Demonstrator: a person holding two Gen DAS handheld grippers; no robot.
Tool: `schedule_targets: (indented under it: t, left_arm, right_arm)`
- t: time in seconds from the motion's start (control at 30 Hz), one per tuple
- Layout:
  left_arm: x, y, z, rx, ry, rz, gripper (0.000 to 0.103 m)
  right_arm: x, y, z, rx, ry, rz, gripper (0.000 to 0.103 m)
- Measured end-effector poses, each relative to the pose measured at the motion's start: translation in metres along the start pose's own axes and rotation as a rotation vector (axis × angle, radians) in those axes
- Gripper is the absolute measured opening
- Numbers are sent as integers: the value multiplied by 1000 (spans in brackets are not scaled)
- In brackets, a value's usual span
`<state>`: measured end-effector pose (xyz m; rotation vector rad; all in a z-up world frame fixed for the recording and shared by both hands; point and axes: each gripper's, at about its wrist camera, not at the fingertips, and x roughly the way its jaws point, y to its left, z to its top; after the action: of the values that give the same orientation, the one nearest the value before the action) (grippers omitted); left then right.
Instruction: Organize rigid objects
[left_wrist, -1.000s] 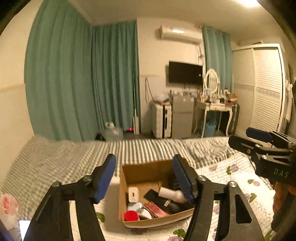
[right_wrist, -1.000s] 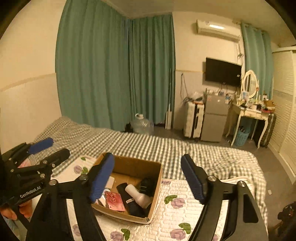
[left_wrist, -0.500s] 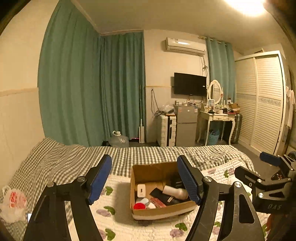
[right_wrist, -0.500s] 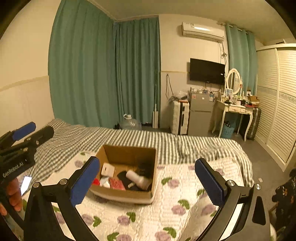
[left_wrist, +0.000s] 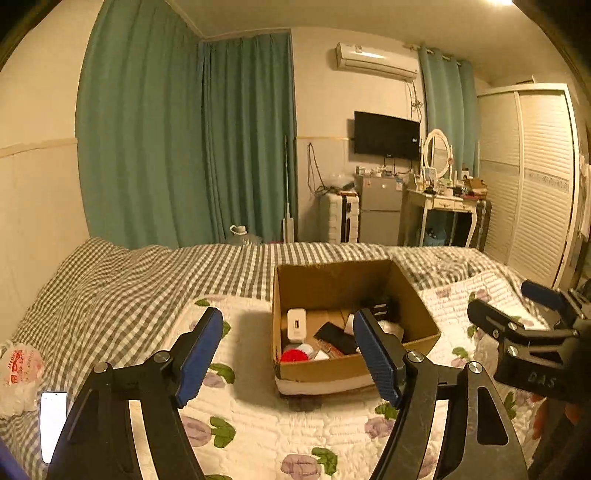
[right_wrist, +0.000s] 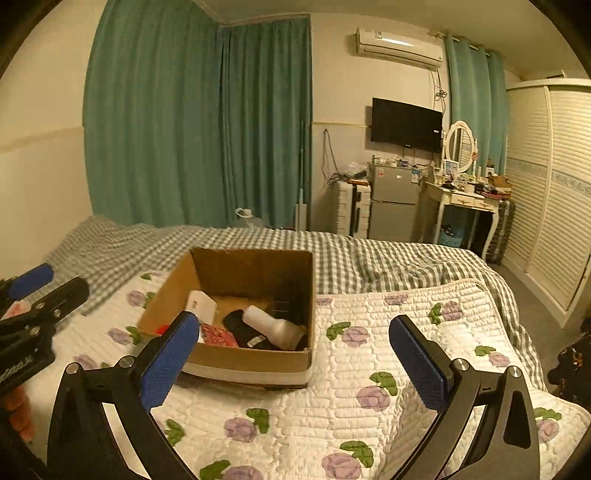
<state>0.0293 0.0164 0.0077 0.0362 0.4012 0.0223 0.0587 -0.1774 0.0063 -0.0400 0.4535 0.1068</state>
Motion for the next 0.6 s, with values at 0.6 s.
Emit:
schedule_targets:
  t: [0.6]
  left_arm:
    - [4,0,-7,-5,28,-20,76]
  right_arm:
    - [-2,7,-4,9,15,5,103]
